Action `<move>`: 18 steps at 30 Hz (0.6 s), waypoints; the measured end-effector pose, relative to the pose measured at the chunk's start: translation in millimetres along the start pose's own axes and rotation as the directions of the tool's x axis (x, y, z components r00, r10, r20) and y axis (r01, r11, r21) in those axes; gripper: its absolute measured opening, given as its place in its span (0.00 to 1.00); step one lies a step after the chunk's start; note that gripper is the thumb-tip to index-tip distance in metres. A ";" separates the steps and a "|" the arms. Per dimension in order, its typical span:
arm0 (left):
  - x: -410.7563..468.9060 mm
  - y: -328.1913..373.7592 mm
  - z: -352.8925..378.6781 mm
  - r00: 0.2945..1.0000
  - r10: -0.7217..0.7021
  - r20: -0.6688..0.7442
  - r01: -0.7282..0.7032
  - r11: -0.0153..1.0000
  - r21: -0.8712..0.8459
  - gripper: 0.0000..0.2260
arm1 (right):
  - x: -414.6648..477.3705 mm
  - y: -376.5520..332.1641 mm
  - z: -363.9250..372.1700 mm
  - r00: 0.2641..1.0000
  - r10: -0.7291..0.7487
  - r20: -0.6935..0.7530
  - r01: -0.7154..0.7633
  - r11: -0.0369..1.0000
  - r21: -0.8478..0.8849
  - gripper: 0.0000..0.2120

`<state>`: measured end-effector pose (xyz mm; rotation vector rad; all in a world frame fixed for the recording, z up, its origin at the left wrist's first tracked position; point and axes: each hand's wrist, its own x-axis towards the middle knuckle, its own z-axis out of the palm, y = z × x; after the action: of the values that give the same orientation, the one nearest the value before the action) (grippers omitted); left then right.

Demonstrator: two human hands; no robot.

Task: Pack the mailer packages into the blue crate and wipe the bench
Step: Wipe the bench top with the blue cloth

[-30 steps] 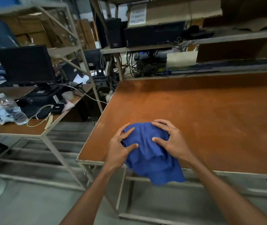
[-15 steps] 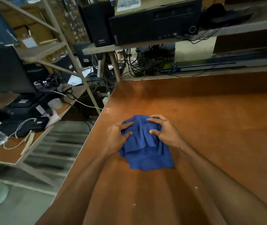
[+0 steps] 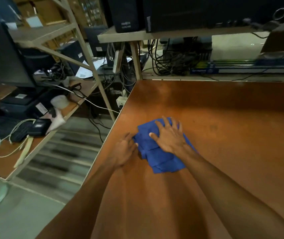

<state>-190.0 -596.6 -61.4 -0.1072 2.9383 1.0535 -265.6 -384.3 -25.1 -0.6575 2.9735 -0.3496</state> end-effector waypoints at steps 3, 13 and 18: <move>-4.3 0.0 -6.1 0.991 -0.003 -0.137 0.027 0.985 0.172 0.22 | 2.9 -13.4 31.0 0.995 0.004 0.101 -0.001 0.999 -0.032 0.36; 41.3 -50.1 -10.2 0.988 0.067 -0.142 -0.002 0.909 0.417 0.29 | 71.4 34.8 44.0 0.998 0.057 0.034 -0.051 0.987 -0.155 0.32; 43.1 -52.1 -4.7 0.984 0.068 -0.166 0.017 0.886 0.464 0.30 | 98.2 -6.2 59.6 0.987 -0.155 0.041 0.160 0.969 -0.187 0.34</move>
<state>-229.2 -642.2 -92.6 -0.1605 3.2646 0.3253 -344.6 -443.6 -83.9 -0.9137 2.9613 -0.0645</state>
